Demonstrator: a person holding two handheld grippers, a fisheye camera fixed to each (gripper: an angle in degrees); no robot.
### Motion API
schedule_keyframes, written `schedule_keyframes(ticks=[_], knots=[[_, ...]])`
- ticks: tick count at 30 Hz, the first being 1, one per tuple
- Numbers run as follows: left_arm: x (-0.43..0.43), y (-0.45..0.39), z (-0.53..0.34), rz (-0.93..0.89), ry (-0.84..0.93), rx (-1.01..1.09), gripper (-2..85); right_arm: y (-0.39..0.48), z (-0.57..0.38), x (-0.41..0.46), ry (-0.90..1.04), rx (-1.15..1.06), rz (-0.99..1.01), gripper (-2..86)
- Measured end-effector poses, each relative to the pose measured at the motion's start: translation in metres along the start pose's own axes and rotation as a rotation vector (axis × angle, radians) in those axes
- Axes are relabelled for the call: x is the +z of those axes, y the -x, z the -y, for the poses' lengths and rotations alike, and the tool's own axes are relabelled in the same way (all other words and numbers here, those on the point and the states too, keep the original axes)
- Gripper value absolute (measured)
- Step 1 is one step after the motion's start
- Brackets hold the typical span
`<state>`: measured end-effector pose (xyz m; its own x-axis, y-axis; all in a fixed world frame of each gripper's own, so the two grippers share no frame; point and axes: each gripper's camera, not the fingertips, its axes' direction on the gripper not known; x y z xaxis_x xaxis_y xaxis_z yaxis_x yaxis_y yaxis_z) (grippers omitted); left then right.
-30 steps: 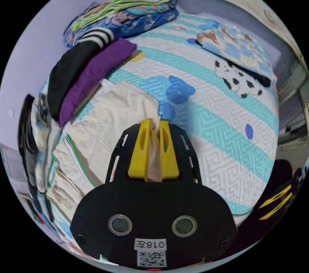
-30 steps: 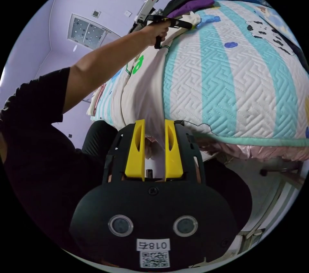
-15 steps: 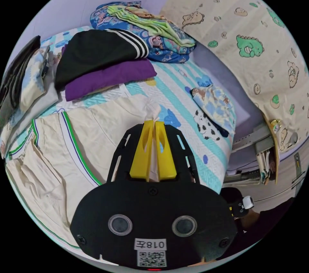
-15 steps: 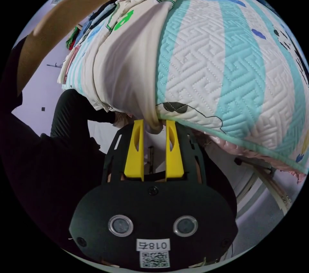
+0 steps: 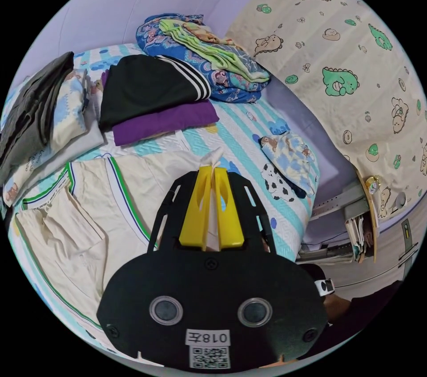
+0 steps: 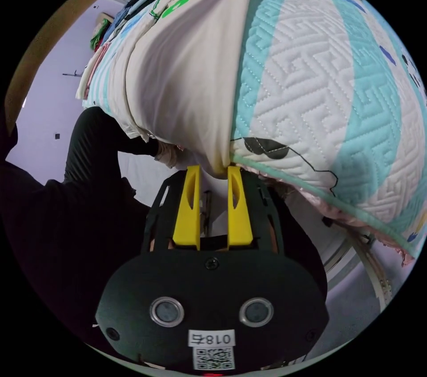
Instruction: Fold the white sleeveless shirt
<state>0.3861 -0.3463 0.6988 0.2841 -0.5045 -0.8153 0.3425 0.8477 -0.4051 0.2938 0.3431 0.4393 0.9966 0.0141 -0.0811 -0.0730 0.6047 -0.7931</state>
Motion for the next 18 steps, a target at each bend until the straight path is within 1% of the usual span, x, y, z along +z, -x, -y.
schedule_keyframes(ticks=[2, 4, 11, 14, 17, 18], knots=[[-0.004, 0.009, -0.006, 0.001, -0.003, -0.008, -1.0, 0.006, 0.002, 0.003, -0.003, 0.009, -0.023, 3.7], [-0.01, 0.022, -0.015, -0.009, -0.011, -0.025, -1.0, 0.01, 0.002, 0.006, 0.004, 0.012, -0.027, 1.7], [-0.02, 0.053, -0.046, -0.007, -0.03, -0.059, -1.0, 0.037, -0.003, 0.007, -0.037, 0.02, -0.072, -0.2], [-0.035, 0.07, -0.066, -0.018, -0.087, -0.095, -1.0, 0.055, -0.004, 0.0, -0.061, 0.005, -0.11, -0.3], [-0.07, 0.098, -0.094, -0.045, -0.195, -0.161, -1.0, 0.083, -0.004, -0.01, -0.077, -0.043, -0.183, -0.3], [-0.091, 0.112, -0.111, -0.059, -0.254, -0.193, -1.0, 0.09, -0.004, -0.013, -0.077, -0.06, -0.203, -0.3]])
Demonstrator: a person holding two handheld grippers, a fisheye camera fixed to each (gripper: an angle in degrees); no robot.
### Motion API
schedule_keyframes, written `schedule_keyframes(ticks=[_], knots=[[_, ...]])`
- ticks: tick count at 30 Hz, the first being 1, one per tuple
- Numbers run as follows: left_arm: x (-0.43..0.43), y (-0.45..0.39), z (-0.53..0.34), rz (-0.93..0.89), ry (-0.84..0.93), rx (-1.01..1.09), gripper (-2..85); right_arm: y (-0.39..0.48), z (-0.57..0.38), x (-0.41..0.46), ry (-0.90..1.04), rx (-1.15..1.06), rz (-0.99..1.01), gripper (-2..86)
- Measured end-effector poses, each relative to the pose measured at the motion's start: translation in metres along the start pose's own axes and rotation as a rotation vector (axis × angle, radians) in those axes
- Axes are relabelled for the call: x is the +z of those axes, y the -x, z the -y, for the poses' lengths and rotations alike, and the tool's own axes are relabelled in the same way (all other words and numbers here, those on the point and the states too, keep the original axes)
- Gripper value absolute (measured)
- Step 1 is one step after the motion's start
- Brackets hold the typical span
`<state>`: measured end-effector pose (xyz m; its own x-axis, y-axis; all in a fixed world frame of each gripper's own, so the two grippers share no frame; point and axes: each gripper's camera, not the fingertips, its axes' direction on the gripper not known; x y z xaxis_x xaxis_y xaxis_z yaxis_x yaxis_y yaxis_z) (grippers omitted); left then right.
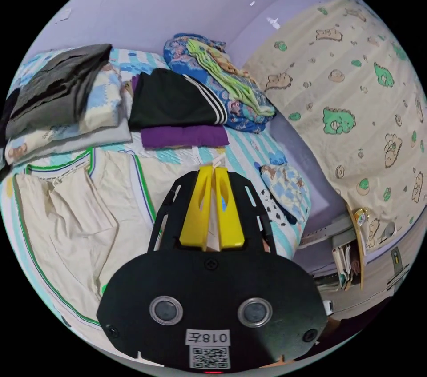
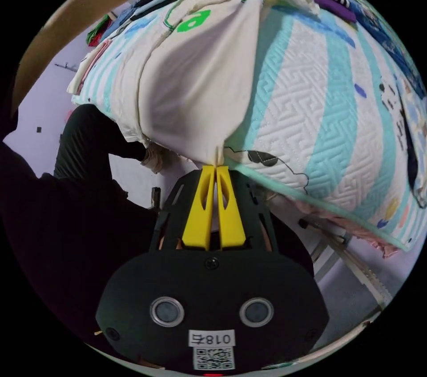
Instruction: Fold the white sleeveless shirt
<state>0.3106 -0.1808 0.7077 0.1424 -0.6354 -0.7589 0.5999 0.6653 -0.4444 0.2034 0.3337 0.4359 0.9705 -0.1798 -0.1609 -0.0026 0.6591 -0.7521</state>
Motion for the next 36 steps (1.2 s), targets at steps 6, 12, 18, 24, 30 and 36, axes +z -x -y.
schedule_keyframes(ticks=[6, 12, 18, 24, 30, 36], knots=[[-0.15, 0.115, -0.102, 0.02, -0.364, -0.267, -0.9, 0.079, 0.018, -0.025, -0.016, -0.275, -0.081, -0.3], [-0.178, 0.201, -0.196, 0.053, -0.391, -0.585, -0.8, 0.118, 0.043, 0.029, 0.091, -0.321, -0.192, -0.2], [-0.195, 0.217, -0.224, -0.022, -0.371, -0.633, 0.4, 0.141, 0.043, 0.026, 0.077, -0.325, -0.197, 0.8], [-0.247, 0.215, -0.264, -0.079, -0.368, -0.615, 6.9, 0.188, 0.031, 0.048, 0.1, -0.578, -0.124, 5.1], [-0.314, 0.153, -0.301, -0.13, -0.296, -0.4, 8.5, 0.174, 0.017, 0.068, 0.241, -0.559, -0.032, 6.4], [-0.327, 0.035, -0.383, -0.266, -0.057, -0.097, 6.1, 0.075, 0.012, 0.045, 0.014, -0.134, 0.238, 7.5]])
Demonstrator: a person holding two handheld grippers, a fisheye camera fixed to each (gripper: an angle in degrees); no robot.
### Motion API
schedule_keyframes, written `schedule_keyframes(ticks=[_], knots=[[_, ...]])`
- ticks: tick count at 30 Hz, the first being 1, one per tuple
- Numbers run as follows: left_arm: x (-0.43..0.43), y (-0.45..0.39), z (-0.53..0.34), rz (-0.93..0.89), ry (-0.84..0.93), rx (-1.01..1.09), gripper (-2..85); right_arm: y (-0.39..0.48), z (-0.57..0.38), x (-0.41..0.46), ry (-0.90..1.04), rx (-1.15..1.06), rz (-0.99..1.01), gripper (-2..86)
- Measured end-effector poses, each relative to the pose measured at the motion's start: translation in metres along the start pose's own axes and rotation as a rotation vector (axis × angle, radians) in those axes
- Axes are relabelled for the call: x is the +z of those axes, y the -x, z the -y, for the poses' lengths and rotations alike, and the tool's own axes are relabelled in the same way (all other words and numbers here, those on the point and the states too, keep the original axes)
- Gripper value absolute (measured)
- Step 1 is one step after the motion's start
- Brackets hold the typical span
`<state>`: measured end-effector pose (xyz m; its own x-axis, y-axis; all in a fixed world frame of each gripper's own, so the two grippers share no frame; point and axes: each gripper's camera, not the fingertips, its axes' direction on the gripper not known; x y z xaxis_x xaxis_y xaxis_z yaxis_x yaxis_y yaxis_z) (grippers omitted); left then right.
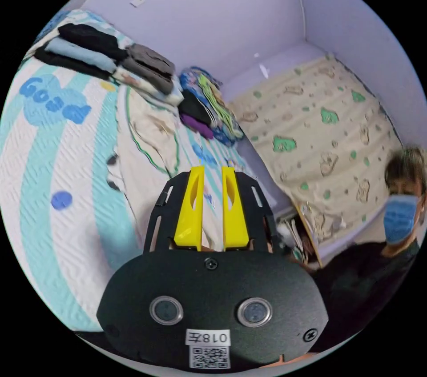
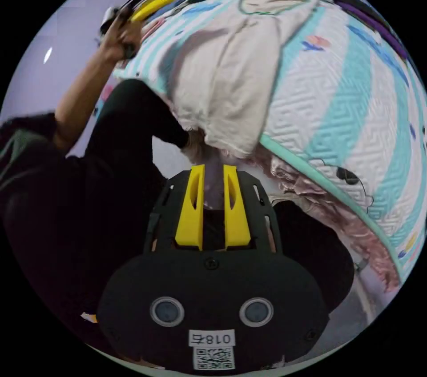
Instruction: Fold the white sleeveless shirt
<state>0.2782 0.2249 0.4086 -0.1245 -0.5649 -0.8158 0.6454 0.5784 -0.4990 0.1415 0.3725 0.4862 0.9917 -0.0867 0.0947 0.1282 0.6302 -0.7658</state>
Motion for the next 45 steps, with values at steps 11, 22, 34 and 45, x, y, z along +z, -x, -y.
schedule_keyframes(ticks=[11, 22, 34, 45], knots=[[0.13, -0.125, -0.149, 0.304, 0.49, 0.163, 6.1, -0.039, 0.023, 0.053, 0.06, -0.029, -0.046, 9.9], [0.19, -0.201, -0.196, 0.532, 0.684, 0.254, -0.6, -0.013, -0.001, 0.033, 0.029, -0.053, -0.063, 2.0], [0.14, -0.184, -0.219, 0.36, 0.631, -0.038, -0.9, -0.008, -0.013, 0.065, 0.197, -0.013, 0.031, 6.1], [0.149, -0.242, -0.218, 0.373, 0.555, 0.161, 4.7, 0.028, -0.03, 0.004, -0.272, -0.076, 0.005, 7.1]])
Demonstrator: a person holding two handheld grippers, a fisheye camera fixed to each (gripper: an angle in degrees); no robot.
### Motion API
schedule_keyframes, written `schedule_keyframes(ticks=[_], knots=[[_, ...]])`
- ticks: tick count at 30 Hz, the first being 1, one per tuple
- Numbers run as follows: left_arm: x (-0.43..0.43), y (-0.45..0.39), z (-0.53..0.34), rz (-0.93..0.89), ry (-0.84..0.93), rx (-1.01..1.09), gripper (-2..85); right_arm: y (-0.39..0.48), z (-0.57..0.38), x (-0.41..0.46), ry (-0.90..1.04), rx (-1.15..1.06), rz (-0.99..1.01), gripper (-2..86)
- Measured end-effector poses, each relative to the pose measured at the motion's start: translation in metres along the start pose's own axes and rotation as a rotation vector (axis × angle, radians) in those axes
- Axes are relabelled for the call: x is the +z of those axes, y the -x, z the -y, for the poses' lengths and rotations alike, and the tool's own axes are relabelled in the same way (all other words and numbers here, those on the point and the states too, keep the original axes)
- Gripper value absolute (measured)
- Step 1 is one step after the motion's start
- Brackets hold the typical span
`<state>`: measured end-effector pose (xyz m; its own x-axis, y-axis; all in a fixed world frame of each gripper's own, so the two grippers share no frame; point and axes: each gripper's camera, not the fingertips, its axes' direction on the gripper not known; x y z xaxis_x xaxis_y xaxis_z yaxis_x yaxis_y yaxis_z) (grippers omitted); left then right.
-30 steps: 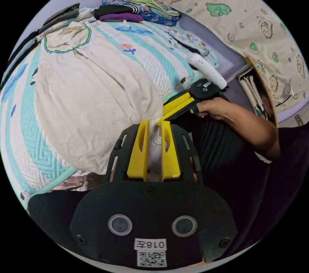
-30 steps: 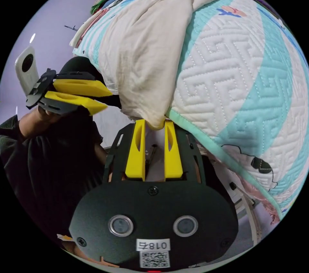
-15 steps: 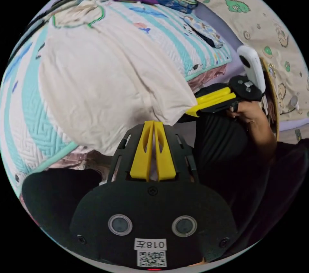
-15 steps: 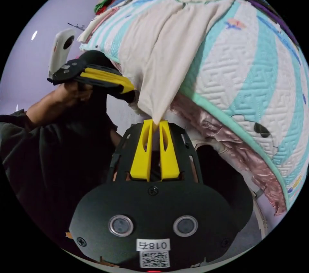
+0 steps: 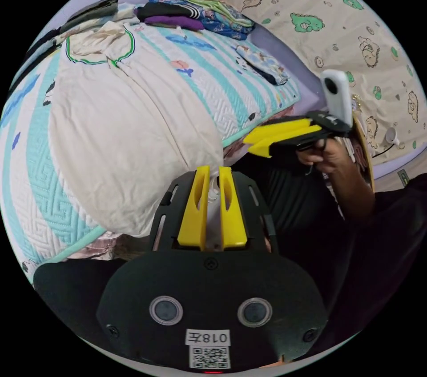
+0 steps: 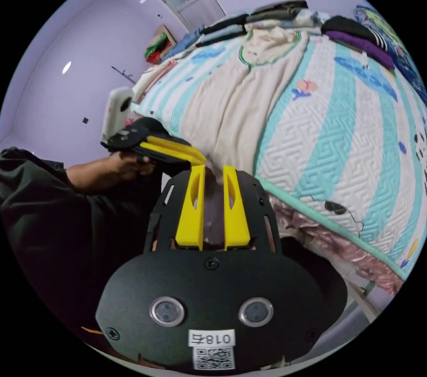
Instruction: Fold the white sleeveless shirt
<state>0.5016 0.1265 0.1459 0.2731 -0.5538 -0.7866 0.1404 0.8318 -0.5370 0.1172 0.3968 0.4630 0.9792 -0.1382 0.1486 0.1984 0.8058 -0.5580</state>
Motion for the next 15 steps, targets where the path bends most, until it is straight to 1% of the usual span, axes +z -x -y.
schedule_keyframes(ticks=[3, 6, 9, 14, 15], knots=[[0.01, -0.01, -0.012, 0.037, 0.015, 0.014, 5.3, 0.024, 0.015, 0.015, 0.007, -0.051, -0.08, 7.8], [0.019, -0.023, -0.019, 0.09, 0.022, 0.063, 5.5, 0.044, 0.033, 0.036, 0.012, -0.082, -0.197, 7.7], [0.026, -0.031, -0.019, 0.1, 0.019, 0.105, 5.5, 0.055, 0.052, 0.053, 0.033, -0.088, -0.32, 7.1], [0.04, -0.03, -0.014, 0.121, 0.037, 0.112, 4.7, 0.053, 0.075, 0.091, 0.177, -0.071, -0.411, 6.4], [0.044, -0.029, -0.014, 0.127, 0.044, 0.103, 3.1, 0.052, 0.076, 0.095, 0.188, -0.069, -0.428, 5.8]])
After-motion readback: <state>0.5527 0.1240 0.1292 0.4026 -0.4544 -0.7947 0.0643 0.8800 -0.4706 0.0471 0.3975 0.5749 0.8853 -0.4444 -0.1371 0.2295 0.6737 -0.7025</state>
